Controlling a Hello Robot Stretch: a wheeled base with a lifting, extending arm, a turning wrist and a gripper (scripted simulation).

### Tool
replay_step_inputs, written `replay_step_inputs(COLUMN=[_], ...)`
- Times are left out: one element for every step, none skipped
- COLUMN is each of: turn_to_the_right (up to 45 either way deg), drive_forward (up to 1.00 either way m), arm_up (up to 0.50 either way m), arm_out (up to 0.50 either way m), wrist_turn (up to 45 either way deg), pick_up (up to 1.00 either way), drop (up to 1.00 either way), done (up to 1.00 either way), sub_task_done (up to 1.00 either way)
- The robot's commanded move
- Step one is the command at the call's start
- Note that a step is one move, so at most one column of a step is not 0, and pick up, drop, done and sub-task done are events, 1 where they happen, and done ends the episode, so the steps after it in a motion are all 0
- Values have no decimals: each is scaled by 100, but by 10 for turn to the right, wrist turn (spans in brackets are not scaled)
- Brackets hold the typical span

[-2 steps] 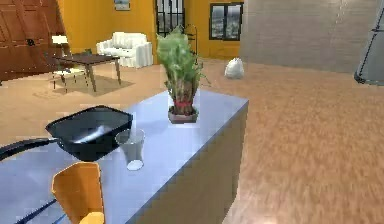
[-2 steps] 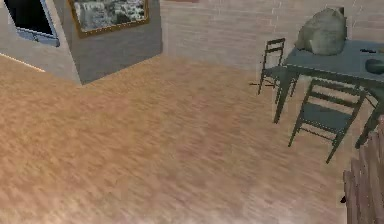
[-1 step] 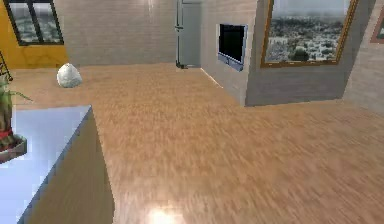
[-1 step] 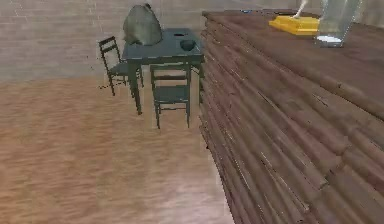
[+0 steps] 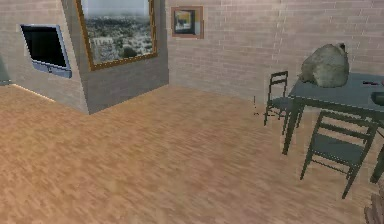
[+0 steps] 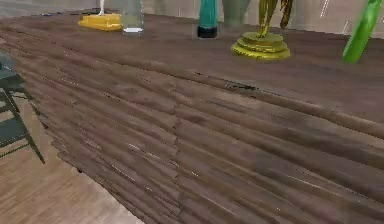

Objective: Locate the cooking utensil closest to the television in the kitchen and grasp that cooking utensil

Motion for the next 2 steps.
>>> replay_step_inputs(turn_to_the_right=[0,-450], drive_forward=[25,0], arm_up=[0,0], arm_out=[0,0], wrist_turn=[0,0], pick_up=[0,0], drop=[0,0], done=[0,0], sub_task_done=[0,0])
